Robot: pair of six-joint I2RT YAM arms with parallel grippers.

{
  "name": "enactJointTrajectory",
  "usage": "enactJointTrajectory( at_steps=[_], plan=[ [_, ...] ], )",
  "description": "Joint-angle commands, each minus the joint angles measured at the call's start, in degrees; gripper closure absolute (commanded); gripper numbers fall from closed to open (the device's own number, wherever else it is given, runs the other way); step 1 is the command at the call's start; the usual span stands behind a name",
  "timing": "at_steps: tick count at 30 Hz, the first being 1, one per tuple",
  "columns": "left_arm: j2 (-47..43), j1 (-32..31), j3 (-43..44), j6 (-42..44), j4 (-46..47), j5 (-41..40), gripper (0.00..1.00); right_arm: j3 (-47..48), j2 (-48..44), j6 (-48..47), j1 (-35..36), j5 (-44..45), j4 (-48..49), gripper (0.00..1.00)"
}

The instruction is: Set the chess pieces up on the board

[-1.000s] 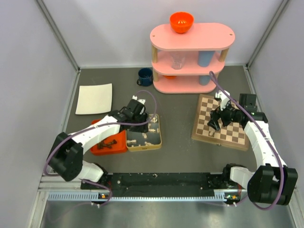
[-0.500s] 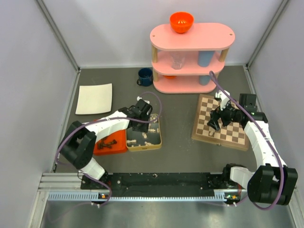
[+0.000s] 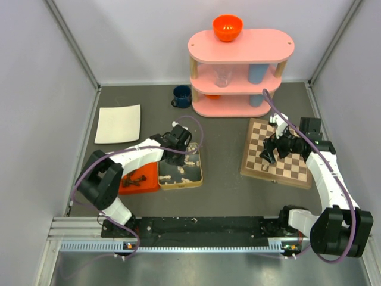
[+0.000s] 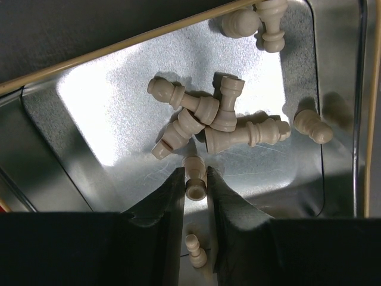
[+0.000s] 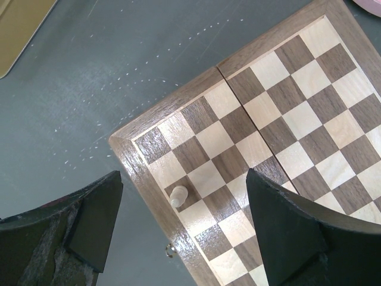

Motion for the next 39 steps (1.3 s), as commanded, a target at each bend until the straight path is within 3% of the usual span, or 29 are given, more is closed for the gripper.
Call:
enactJointTrajectory(
  at_steps=[1,10,39],
  plan=[
    [-0.4,-0.3,1.9,0.5,-0.3,-0.8,0.75,-0.1,-0.2,0.2,-0.3,-1.2,1.9,0.16],
    [-3.1,-0.5,0.6,1.4,-0.6,-2.0,0.90,-0.2,-0.3,0.1,-0.4,-1.2,1.9,0.16],
    [-13.1,-0.5,1.6,3.4,-5.4,1.0,0.99,-0.4,-0.6,-0.1,-0.4,-1.7,1.9,0.16]
  ],
)
